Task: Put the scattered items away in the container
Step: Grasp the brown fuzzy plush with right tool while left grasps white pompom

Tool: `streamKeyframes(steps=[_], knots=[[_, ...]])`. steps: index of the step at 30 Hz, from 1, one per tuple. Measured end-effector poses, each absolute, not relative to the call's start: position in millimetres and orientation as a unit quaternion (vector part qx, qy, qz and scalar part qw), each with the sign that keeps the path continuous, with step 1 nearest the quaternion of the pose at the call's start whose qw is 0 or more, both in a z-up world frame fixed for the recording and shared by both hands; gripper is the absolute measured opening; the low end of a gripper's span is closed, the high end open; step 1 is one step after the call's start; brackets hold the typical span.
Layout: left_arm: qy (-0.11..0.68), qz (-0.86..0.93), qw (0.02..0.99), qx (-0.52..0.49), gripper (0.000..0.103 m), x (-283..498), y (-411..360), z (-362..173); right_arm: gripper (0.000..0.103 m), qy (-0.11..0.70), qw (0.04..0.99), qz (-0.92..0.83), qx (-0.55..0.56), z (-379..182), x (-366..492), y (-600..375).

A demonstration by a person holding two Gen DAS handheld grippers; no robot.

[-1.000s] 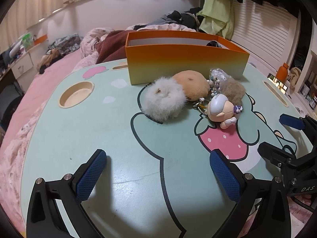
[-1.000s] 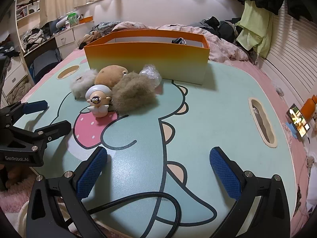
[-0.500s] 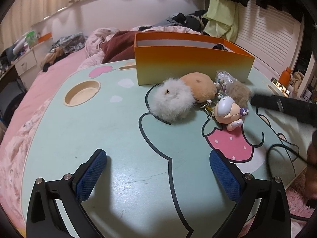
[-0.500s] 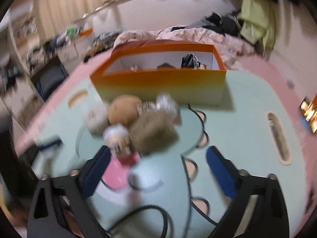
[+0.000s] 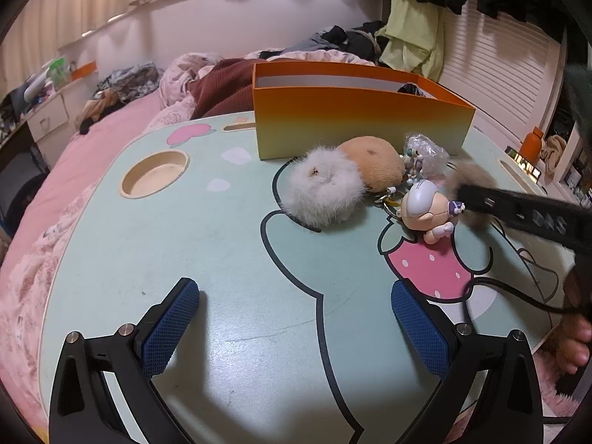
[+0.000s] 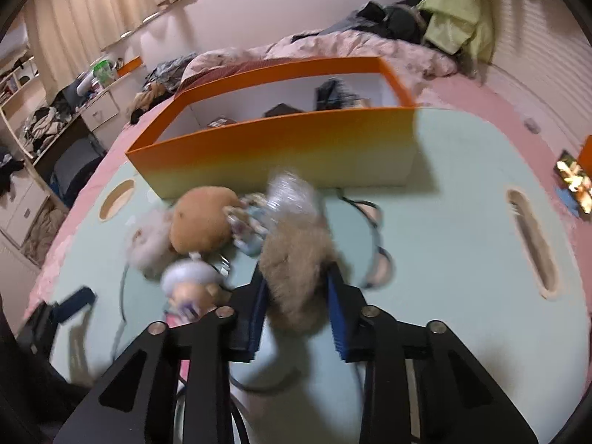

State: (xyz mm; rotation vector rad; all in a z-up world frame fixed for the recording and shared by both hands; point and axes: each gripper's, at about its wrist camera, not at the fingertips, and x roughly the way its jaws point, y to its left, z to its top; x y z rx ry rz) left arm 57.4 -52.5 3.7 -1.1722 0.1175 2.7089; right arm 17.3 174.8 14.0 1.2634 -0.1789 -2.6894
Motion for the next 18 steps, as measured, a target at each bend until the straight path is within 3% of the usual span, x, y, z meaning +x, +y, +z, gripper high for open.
streamKeyframes(steps=[7, 14, 18], knots=[[-0.031, 0.909, 0.123, -0.396, 0.102, 48.4, -74.8, 19.7, 0.030, -0.093, 0.089, -0.910, 0.393, 10.4, 41.2, 201.9], [0.013, 0.908, 0.151, -0.390, 0.081, 11.4, -65.1, 39.7, 0.030, -0.078, 0.091, -0.913, 0.390, 10.3, 34.2, 199.2], [0.015, 0.892, 0.184, -0.412, 0.075, -8.3, -51.6, 32.4, 0.030, -0.087, 0.097, -0.912, 0.389, 9.3, 34.2, 202.5]])
